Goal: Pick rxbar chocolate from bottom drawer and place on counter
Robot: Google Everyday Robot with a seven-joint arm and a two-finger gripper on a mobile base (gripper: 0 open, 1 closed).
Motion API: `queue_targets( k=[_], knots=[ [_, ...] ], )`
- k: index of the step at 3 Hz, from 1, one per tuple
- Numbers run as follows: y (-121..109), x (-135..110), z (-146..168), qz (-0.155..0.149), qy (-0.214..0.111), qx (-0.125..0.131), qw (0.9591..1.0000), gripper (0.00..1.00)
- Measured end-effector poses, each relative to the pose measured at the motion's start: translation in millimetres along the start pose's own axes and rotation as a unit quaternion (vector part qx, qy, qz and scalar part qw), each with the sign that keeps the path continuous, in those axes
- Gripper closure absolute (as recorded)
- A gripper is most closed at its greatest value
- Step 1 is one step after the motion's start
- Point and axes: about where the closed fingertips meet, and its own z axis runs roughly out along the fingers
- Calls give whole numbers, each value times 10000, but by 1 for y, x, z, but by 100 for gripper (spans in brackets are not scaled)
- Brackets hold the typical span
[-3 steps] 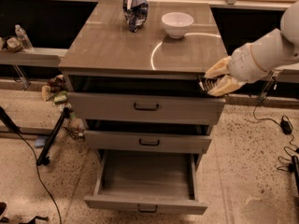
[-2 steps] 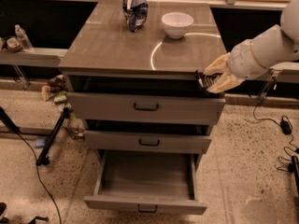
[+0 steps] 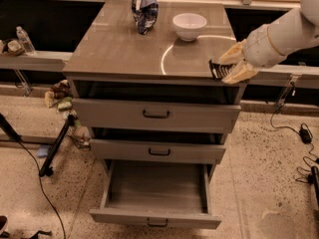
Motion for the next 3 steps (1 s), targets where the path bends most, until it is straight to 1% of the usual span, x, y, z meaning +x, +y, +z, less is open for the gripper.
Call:
queue_targets(
  k=[1, 2, 3],
  knots=[
    [-24, -4, -4, -141, -23, 151, 9998, 100],
    [-61, -19, 4, -386, -144, 525, 9978, 98],
    [-86, -36, 13, -574, -341, 769, 9948, 75]
  ],
)
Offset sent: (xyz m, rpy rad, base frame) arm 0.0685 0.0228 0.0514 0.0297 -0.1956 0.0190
